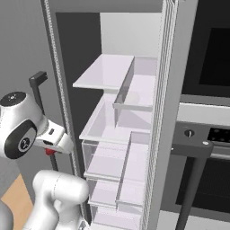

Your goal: Take the strawberry from the fridge and place it on top of the pancake, located on the dining counter.

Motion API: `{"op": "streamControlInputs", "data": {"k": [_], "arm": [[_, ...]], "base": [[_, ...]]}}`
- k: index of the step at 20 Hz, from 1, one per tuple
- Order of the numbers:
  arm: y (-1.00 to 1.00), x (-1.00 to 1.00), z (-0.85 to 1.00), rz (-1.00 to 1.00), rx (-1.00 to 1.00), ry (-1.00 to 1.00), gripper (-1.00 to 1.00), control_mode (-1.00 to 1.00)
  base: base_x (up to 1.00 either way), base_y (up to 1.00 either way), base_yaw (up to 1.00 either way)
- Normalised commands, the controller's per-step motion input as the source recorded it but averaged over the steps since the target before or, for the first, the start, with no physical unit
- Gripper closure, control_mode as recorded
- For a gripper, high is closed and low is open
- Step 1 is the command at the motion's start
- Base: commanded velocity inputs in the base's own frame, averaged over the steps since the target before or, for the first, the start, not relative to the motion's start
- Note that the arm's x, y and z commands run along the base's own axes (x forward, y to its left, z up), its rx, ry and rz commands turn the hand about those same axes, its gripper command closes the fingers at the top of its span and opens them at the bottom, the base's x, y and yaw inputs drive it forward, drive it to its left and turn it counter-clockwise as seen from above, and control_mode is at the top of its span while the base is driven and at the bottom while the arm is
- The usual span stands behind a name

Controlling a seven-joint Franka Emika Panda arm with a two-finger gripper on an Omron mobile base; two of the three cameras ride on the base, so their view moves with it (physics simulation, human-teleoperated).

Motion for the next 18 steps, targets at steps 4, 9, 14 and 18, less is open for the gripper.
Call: {"op": "streamControlInputs", "data": {"k": [4, 9, 14, 18], "arm": [[0.0, 0.0, 0.0, 0.0, 0.0, 0.0, 1.0, -1.0], [0.0, 0.0, 0.0, 0.0, 0.0, 0.0, 1.0, -1.0], [0.0, -0.06, 0.0, 0.0, 0.0, 0.0, 1.0, 1.0], [0.0, 0.0, 0.0, 0.0, 0.0, 0.0, 1.0, 1.0]], "base": [[0.0, 0.0, 0.0], [0.0, 0.0, 0.0], [-0.48, 0.04, 0.0], [-1.0, 0.39, -0.06]]}}
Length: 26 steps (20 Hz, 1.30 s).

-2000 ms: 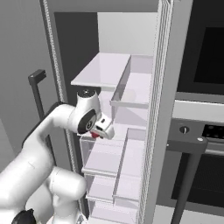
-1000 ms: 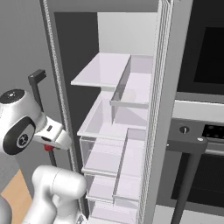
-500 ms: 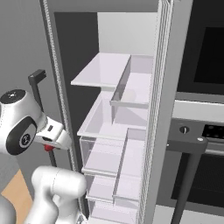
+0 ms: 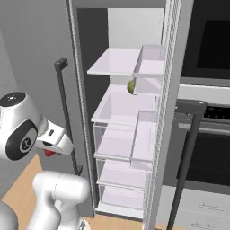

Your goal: Take the strawberry from the fridge and place it on top of the pancake, located on the dining counter.

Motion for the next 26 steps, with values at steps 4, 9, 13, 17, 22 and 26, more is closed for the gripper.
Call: {"op": "streamControlInputs", "data": {"k": [4, 9, 13, 17, 22, 26], "arm": [[0.0, 0.0, 0.0, 0.0, 0.0, 0.0, 1.0, 1.0], [0.0, 0.0, 0.0, 0.0, 0.0, 0.0, 1.0, 1.0], [0.0, 0.0, 0.0, 0.0, 0.0, 0.0, 1.0, 1.0], [0.0, 0.0, 0.0, 0.0, 0.0, 0.0, 1.0, 1.0], [0.0, 0.0, 0.0, 0.0, 0.0, 0.0, 1.0, 1.0], [0.0, 0.0, 0.0, 0.0, 0.0, 0.0, 1.0, 1.0]], "base": [[-0.98, 0.48, -0.31], [-0.95, 0.1, -0.68], [-0.57, -0.09, -0.79], [-0.36, -0.38, -0.75], [-0.27, -0.57, -0.72], [-0.03, -1.0, -0.62]]}}
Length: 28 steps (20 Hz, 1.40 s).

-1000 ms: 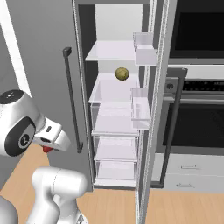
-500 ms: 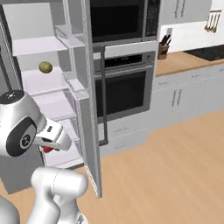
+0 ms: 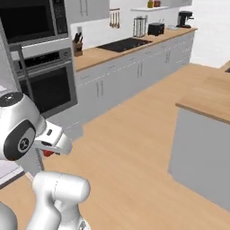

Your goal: Take the strawberry from the fridge and place it on top of the pancake, located on the dining counter.

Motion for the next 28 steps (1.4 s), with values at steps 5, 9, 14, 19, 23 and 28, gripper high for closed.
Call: {"op": "streamControlInputs", "data": {"k": [5, 9, 14, 19, 23, 28], "arm": [[0.0, 0.0, 0.0, 0.0, 0.0, 0.0, 1.0, 1.0], [0.0, 0.0, 0.0, 0.0, 0.0, 0.0, 1.0, 1.0], [0.0, 0.0, 0.0, 0.0, 0.0, 0.0, 1.0, 1.0], [0.0, 0.0, 0.0, 0.0, 0.0, 0.0, 1.0, 1.0], [0.0, 0.0, 0.0, 0.0, 0.0, 0.0, 1.0, 1.0], [0.0, 0.0, 0.0, 0.0, 0.0, 0.0, 1.0, 1.0]], "base": [[0.0, -1.0, -0.63], [0.03, -1.0, -0.6], [0.21, -1.0, -0.59], [0.36, -1.0, -0.53], [0.69, -1.0, -0.13], [0.98, -1.0, 0.13]]}}
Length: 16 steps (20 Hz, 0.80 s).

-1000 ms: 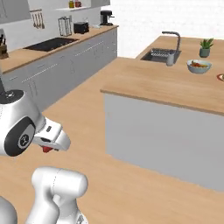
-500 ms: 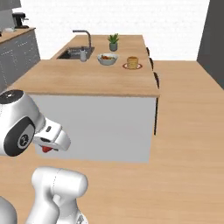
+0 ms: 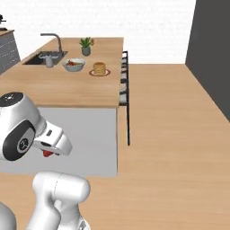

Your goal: Take the strawberry from the fridge and place it on top of the pancake, located on the dining counter.

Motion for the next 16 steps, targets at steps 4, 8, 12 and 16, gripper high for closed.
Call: {"op": "streamControlInputs", "data": {"k": [4, 8, 12, 16], "arm": [[0.0, 0.0, 0.0, 0.0, 0.0, 0.0, 1.0, 1.0], [0.0, 0.0, 0.0, 0.0, 0.0, 0.0, 1.0, 1.0], [0.0, 0.0, 0.0, 0.0, 0.0, 0.0, 1.0, 1.0], [0.0, 0.0, 0.0, 0.0, 0.0, 0.0, 1.0, 1.0]], "base": [[1.0, -1.0, 0.27], [1.0, -1.0, 0.27], [0.99, -1.0, 0.38], [0.69, -1.0, 0.43]]}}
